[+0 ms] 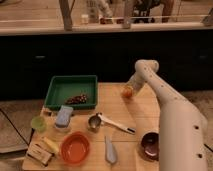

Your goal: Place apple in table surface

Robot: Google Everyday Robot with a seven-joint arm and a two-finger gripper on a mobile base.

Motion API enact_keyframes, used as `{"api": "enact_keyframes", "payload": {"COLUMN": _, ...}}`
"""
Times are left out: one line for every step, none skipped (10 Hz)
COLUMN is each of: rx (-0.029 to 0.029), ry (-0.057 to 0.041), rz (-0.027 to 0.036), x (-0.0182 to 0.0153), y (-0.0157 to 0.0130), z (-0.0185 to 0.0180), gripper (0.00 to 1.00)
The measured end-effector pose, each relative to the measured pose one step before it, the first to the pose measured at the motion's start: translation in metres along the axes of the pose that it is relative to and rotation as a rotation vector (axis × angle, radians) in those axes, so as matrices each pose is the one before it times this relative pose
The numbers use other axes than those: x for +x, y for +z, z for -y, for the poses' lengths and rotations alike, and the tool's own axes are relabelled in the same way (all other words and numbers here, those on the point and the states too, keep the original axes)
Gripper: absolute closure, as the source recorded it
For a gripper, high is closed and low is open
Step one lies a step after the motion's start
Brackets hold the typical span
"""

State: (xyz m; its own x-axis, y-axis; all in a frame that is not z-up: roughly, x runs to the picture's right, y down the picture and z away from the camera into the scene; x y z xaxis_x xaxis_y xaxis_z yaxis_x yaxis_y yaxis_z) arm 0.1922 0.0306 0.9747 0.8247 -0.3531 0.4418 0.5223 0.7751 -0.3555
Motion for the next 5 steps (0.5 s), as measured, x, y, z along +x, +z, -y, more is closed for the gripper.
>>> {"api": "enact_keyframes", "payload": {"rx": -0.00058, "ry": 0.00111, "rz": -0.00045, "x": 0.00064, "y": 0.00055, "z": -0.00107, "gripper": 0.81}}
{"api": "enact_keyframes", "payload": {"rx": -0.0013, "ry": -0.00059, "rz": 0.00057, "x": -0.00043, "y": 0.00075, "z": -0.00065, "gripper": 0.91}}
{"api": "enact_keyframes", "payload": {"rx": -0.00234, "ry": -0.00033, "rz": 0.00061, "x": -0.00048, "y": 0.00063, "z": -0.00171, "gripper": 0.98}}
{"api": "enact_keyframes", "payload": {"rx": 0.00054, "ry": -0.00015, "rz": -0.00058, "x": -0.00033, "y": 0.00004, "z": -0.00093, "gripper": 0.99}}
{"api": "enact_keyframes", "payload": {"rx": -0.00326, "ry": -0.00156, "rz": -0.00483, "x": 0.00001, "y": -0.00052, "z": -0.00257, "gripper": 0.99}}
